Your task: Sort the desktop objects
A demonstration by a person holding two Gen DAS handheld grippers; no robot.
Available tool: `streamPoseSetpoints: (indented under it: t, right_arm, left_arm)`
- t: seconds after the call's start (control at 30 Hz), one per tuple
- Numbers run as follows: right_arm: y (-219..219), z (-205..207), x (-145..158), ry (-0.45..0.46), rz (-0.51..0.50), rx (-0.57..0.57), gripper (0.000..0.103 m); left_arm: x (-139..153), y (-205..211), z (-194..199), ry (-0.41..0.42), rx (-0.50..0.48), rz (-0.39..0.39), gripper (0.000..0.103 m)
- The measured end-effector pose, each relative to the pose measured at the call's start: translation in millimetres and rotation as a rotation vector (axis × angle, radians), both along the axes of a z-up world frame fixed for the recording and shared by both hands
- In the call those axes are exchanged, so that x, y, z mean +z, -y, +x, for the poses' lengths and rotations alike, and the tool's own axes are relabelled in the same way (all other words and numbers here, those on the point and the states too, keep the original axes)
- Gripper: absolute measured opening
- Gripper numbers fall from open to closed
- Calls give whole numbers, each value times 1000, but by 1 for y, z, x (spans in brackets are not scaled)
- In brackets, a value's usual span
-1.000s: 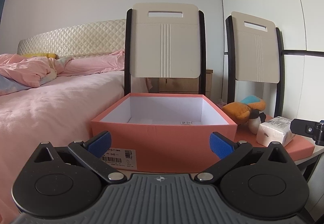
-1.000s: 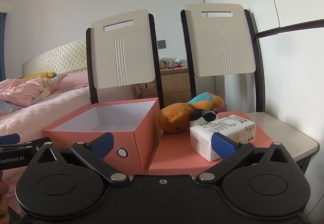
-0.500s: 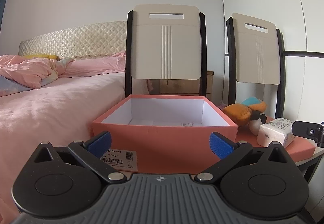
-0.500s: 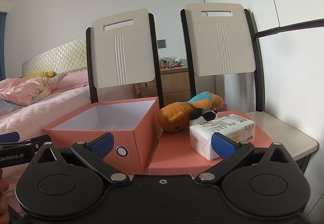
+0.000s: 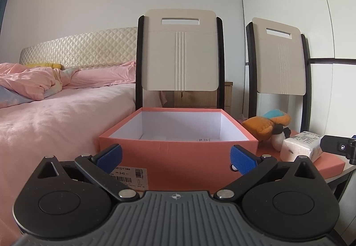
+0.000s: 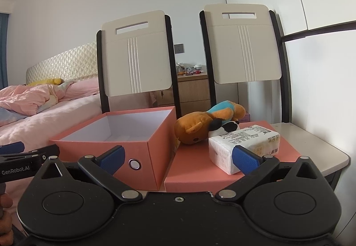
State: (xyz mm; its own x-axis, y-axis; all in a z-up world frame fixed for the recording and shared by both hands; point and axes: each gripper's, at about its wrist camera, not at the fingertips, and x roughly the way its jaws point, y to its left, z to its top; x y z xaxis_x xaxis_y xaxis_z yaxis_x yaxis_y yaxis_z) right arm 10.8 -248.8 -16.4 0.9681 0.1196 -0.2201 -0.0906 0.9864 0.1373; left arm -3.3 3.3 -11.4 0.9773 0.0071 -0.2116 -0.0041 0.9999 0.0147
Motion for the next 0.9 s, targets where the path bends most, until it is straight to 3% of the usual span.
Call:
streamPoseSetpoints:
  t: [0.13, 0.33, 0.47, 0.73, 0.9]
  right_arm:
    - [5, -3, 2, 11, 17, 0, 102]
    - [22, -10, 3, 30, 61, -19, 102]
    - [38, -17, 5, 54, 99, -35, 102]
    - [71, -25, 5, 77, 163, -99, 102]
    - [94, -27, 1, 67, 199, -139, 102]
  left_arm:
    - [-1, 0, 2, 4, -19, -8, 103]
    - [1, 12, -3, 92, -50, -6, 103]
    - [2, 25, 7, 12, -190, -13, 103]
    - [-10, 73, 55, -67, -382, -26, 103]
    - [-23, 124, 101, -110, -548, 75, 103]
